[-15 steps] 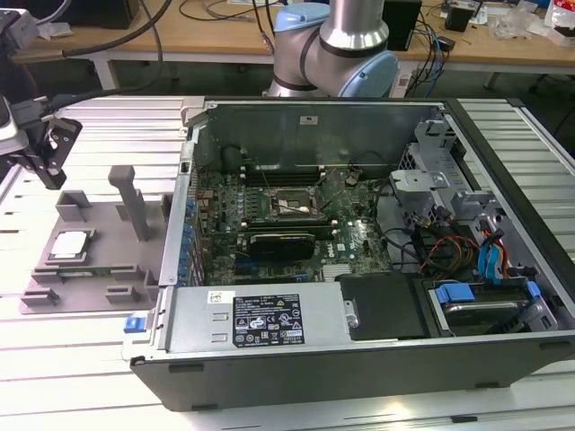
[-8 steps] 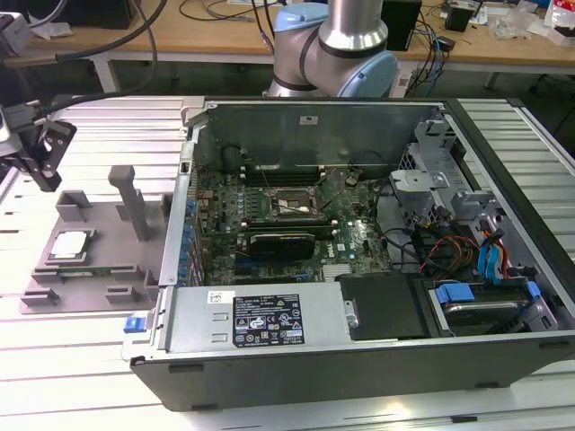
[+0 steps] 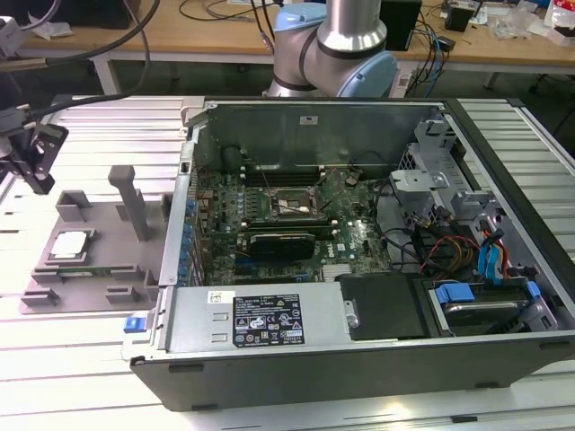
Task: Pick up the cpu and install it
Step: 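Pick up the cpu and move it towards the insertion slot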
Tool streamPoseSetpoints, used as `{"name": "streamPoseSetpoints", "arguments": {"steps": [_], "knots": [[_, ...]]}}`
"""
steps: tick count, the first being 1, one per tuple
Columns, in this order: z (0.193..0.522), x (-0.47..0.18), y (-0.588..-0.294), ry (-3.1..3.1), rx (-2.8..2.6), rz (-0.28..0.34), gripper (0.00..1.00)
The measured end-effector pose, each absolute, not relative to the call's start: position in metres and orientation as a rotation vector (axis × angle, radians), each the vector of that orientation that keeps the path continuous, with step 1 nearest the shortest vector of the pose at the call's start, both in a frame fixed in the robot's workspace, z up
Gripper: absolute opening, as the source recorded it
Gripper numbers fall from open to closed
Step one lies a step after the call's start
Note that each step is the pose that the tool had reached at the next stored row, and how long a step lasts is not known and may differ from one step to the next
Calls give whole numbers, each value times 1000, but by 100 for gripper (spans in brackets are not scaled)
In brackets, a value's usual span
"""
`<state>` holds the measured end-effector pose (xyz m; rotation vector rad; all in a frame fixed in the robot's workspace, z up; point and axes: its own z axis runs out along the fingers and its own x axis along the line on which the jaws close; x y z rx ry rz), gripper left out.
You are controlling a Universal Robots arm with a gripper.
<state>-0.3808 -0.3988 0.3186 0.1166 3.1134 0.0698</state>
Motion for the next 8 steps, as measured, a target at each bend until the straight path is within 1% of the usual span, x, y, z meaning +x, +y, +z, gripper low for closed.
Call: {"name": "streamPoseSetpoints", "arguments": {"steps": [8], "knots": [[314,-393,-399,3113,117,70,11]]}}
